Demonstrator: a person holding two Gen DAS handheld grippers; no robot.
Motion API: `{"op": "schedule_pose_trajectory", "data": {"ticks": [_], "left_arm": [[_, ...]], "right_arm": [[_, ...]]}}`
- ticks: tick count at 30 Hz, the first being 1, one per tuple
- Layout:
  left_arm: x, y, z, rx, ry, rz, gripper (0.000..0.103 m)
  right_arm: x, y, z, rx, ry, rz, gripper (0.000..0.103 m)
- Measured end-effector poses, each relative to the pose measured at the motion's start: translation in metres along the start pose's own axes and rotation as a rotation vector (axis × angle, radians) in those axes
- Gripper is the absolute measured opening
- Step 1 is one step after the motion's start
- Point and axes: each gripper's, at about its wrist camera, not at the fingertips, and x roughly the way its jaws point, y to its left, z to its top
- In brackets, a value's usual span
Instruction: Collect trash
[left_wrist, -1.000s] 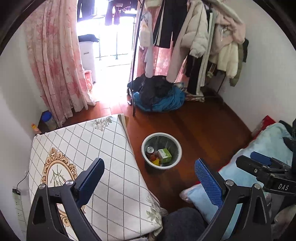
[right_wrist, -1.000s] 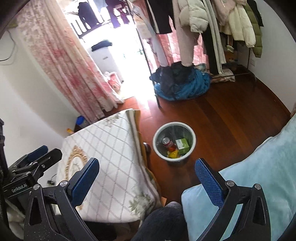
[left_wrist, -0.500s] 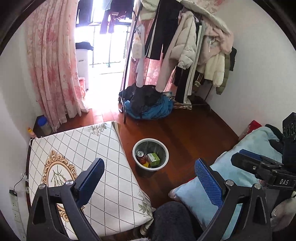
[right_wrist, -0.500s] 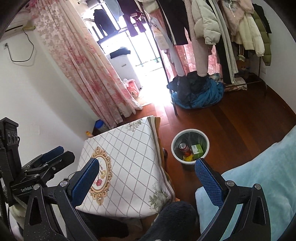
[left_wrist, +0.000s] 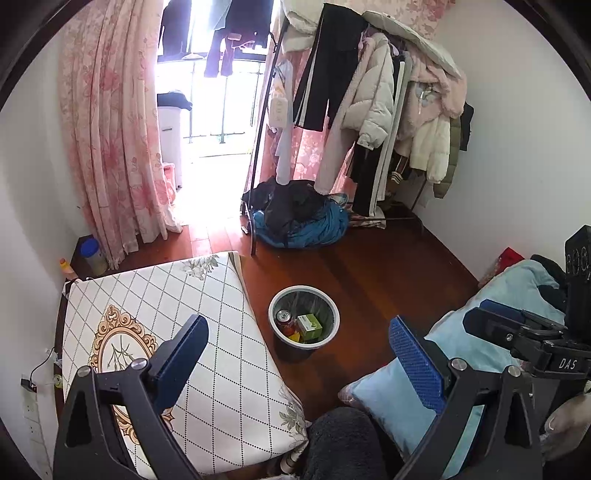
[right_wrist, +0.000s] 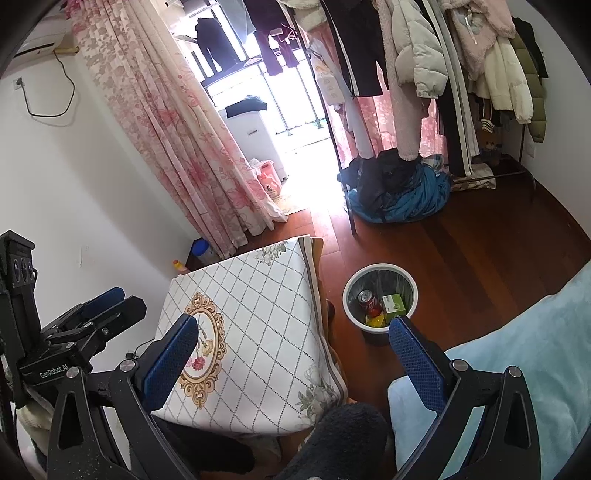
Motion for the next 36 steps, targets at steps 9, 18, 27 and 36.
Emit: {"op": "schedule_pose_trajectory", "data": {"ticks": [9, 18, 27, 36], "left_arm": [[-0.003, 0.003, -0.001, -0.021, -0.002, 0.006, 0.103], [-0.006, 0.002, -0.001, -0.025, -0.001, 0.004, 0.103], [-0.011, 0.002, -0.002, -0.024, -0.008, 0.004, 0.103], [-0.015, 0.001, 0.0, -0.02, -0.014, -0.004, 0.103]], "right_arm": [[-0.001, 0.005, 0.003, -0.015, -0.001, -0.003, 0.103], [-0.009, 0.004, 0.012, -0.035, -0.004, 0.002, 0.103], [-0.009, 0.006, 0.012, -0.046, -0.004, 0.009, 0.103], [-0.007, 0.008, 0.009, -0.055, -0.004, 0.008, 0.103]]}}
